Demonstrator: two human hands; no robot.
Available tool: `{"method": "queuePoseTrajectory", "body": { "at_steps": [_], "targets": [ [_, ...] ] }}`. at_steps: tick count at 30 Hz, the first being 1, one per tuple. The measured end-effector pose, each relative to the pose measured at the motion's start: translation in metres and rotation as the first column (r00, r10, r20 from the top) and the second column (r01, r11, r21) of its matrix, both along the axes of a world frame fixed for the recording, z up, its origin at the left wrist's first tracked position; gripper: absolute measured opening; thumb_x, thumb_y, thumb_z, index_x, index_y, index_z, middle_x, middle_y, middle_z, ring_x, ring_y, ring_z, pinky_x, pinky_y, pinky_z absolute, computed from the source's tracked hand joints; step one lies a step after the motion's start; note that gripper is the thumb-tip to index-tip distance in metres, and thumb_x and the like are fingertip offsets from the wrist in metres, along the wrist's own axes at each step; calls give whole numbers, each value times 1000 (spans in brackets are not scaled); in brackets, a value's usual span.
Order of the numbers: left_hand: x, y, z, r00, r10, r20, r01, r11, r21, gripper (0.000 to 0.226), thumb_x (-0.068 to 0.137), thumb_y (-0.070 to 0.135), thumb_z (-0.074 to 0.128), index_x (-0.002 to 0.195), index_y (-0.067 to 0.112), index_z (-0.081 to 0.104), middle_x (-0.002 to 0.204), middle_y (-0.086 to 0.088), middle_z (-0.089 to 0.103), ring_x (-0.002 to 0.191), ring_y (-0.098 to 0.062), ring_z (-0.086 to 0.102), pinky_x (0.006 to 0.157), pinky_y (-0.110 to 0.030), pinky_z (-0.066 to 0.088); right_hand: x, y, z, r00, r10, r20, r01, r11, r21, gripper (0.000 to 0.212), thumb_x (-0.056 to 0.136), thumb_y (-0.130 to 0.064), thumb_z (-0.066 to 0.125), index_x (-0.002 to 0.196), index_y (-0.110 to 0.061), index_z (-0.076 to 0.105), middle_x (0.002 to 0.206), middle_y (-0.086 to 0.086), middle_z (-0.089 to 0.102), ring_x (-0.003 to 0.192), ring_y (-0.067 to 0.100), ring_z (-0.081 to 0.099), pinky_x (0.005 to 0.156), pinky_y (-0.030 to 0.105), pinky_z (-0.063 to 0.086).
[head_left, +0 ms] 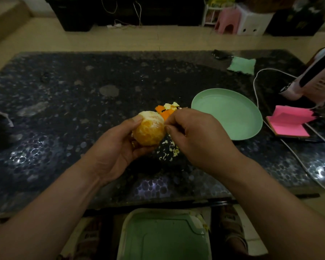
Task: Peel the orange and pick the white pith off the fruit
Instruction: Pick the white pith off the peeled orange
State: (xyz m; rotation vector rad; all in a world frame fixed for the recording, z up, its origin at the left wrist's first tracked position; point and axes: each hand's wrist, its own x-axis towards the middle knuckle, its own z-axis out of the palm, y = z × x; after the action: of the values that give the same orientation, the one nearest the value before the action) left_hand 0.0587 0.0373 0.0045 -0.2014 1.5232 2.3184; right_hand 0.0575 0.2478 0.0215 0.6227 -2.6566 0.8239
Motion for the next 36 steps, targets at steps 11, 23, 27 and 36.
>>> {"method": "queuePoseTrajectory", "body": {
  "at_steps": [11, 23, 27, 36],
  "targets": [
    [3, 4, 7, 1000, -17, -6, 18, 989, 149, 39, 98, 36, 56, 127, 17, 75, 129, -12, 74, 104, -22, 74, 83, -35, 65, -1, 2, -1, 972, -91, 215, 150, 949, -276, 9, 95, -20, 71, 86, -21, 69, 73, -11, 65, 67, 5, 60, 61, 18, 46],
    [1, -4, 4, 996, 47, 76, -57, 988, 140, 45, 95, 34, 62, 134, 12, 69, 132, -18, 72, 108, -32, 74, 81, -37, 66, -11, 4, -10, 882, -137, 452, 172, 984, -38, 22, 105, -25, 48, 112, -17, 67, 81, -4, 66, 70, 12, 58, 61, 34, 46],
    [0, -2, 0, 985, 113, 130, -124, 989, 84, 49, 89, 34, 68, 133, 11, 68, 129, -21, 73, 107, -38, 74, 78, -38, 67, -14, 1, -25, 879, -232, 416, 127, 956, 266, 29, 106, -37, 50, 92, -16, 64, 80, 2, 63, 72, 21, 60, 59, 35, 43],
    [-2, -3, -1, 984, 104, 142, -115, 991, 74, 49, 85, 34, 72, 129, 13, 71, 127, -17, 74, 109, -34, 73, 77, -36, 65, -13, -6, -32, 929, -230, 289, 118, 926, 358, 21, 91, -44, 67, 95, -23, 72, 98, -2, 65, 98, 24, 61, 77, 38, 48]
  ]
}}
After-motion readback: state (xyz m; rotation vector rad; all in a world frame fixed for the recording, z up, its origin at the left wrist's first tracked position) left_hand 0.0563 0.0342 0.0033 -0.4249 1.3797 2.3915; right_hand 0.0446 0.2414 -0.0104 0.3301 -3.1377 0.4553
